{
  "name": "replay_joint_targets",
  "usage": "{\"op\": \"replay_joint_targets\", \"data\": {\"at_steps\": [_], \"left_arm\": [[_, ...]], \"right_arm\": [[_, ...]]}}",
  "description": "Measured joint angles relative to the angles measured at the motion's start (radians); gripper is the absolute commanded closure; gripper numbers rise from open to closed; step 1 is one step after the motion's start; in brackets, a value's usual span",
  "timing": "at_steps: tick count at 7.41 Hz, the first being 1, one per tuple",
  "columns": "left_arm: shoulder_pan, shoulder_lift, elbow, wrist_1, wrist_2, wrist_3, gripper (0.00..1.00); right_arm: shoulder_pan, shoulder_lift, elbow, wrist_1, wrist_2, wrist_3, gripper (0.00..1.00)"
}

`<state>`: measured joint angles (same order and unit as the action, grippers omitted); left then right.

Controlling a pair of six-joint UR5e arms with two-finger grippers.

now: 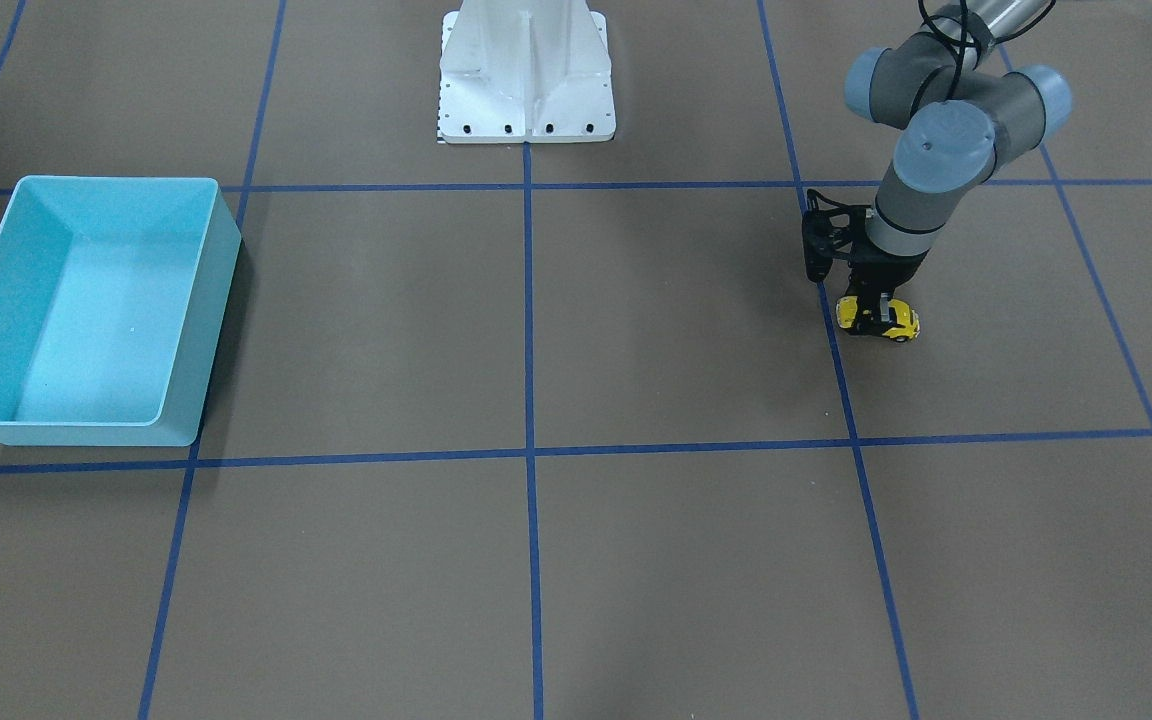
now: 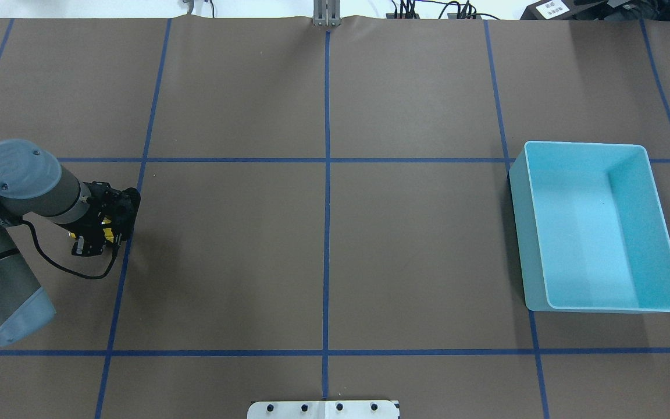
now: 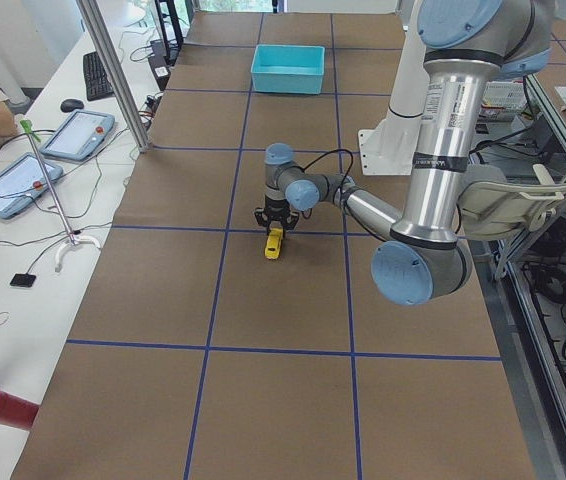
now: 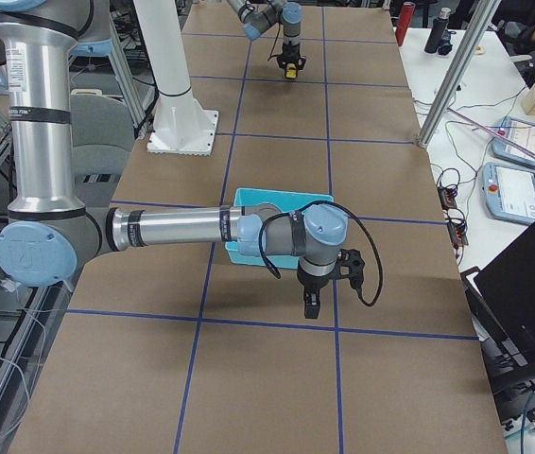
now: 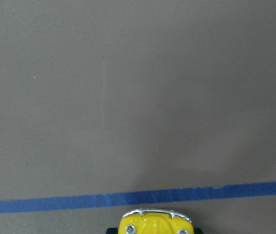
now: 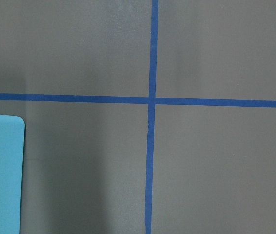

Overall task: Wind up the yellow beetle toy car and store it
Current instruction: 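Pull the held car back toward the robot with the left gripper, then open the left gripper to release the car so it rolls off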

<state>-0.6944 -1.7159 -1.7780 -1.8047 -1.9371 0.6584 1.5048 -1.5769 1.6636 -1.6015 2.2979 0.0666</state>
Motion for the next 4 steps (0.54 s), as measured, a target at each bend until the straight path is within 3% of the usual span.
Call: {"op": "replay_joint_targets", "data": {"at_steps": [4], "left_arm": [[-0.015, 0.028, 0.005, -0.034, -0.016, 0.011, 1.0]], "right_arm": [[0.0, 0.0, 0.0, 0.0, 0.0, -0.001, 0.01]]}}
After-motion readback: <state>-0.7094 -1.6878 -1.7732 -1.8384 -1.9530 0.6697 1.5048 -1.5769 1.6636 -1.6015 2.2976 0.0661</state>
